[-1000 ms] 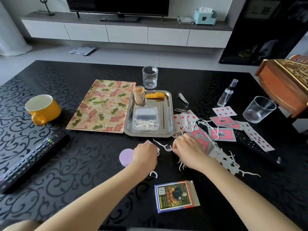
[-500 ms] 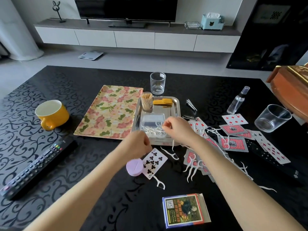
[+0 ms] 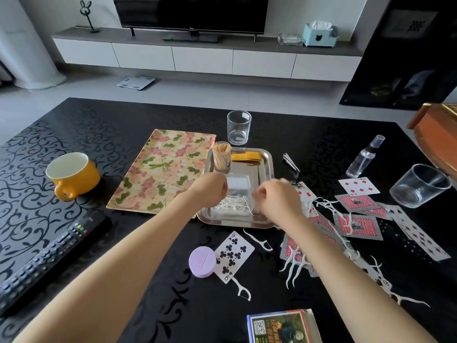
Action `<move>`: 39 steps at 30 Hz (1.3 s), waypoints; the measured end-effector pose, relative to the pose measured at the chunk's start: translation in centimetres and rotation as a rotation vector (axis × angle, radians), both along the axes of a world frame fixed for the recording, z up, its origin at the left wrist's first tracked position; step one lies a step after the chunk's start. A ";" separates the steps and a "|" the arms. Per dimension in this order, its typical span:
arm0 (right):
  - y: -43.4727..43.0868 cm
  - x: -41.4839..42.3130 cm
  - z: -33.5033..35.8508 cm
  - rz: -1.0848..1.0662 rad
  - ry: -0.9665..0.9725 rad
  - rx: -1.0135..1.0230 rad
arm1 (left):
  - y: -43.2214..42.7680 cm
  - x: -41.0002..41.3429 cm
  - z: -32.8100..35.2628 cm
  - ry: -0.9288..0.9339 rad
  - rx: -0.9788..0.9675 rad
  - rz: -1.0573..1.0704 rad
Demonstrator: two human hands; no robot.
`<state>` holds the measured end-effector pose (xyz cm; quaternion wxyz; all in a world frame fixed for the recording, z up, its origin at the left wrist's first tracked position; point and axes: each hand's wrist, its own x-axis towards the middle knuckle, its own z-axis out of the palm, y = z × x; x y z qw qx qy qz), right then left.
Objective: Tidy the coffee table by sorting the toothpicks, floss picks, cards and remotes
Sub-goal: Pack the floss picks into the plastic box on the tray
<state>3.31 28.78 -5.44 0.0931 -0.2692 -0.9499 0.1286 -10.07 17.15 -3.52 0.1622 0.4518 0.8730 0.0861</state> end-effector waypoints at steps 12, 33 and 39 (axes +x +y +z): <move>-3.7 0.1 -1.2 -0.126 -0.093 -0.105 | -0.2 0.7 -2.1 0.024 0.150 -0.047; -1.7 -1.3 -1.7 0.156 0.166 0.023 | -3.7 0.7 -2.0 -0.005 0.495 0.101; 0.8 5.5 0.8 0.191 0.034 -0.195 | -3.7 4.9 -1.3 0.033 0.443 -0.070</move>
